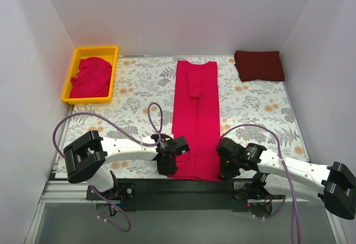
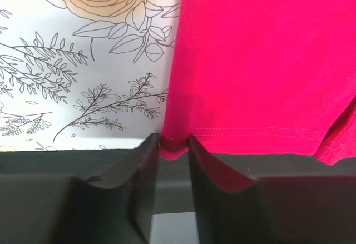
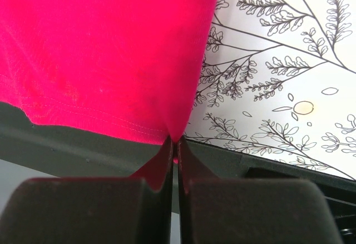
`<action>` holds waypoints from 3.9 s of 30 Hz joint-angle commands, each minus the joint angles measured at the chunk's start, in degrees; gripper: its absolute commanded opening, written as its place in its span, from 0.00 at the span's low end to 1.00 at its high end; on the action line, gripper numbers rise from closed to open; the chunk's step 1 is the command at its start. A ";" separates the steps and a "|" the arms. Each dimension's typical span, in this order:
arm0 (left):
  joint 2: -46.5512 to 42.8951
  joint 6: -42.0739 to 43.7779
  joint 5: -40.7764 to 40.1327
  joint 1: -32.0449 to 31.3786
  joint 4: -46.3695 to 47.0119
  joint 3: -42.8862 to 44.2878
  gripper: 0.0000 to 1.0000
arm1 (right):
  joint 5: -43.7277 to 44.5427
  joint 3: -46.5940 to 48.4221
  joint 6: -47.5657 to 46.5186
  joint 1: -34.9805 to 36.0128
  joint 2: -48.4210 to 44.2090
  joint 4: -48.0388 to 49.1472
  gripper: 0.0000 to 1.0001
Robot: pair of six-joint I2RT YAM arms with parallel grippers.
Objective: Fold and stack the t-shirts
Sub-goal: Fold the tshirt
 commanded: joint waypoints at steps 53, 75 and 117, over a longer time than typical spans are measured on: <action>16.69 28.07 -14.93 30.08 10.62 33.22 0.00 | 11.14 42.55 -45.58 -33.50 34.98 12.98 0.01; 23.99 30.53 -14.49 33.33 19.58 33.23 0.00 | 5.16 44.04 -47.78 -39.30 44.39 21.77 0.01; 12.64 22.98 -11.42 18.66 26.00 18.11 0.14 | -14.35 26.29 -38.64 -33.76 36.47 43.74 0.08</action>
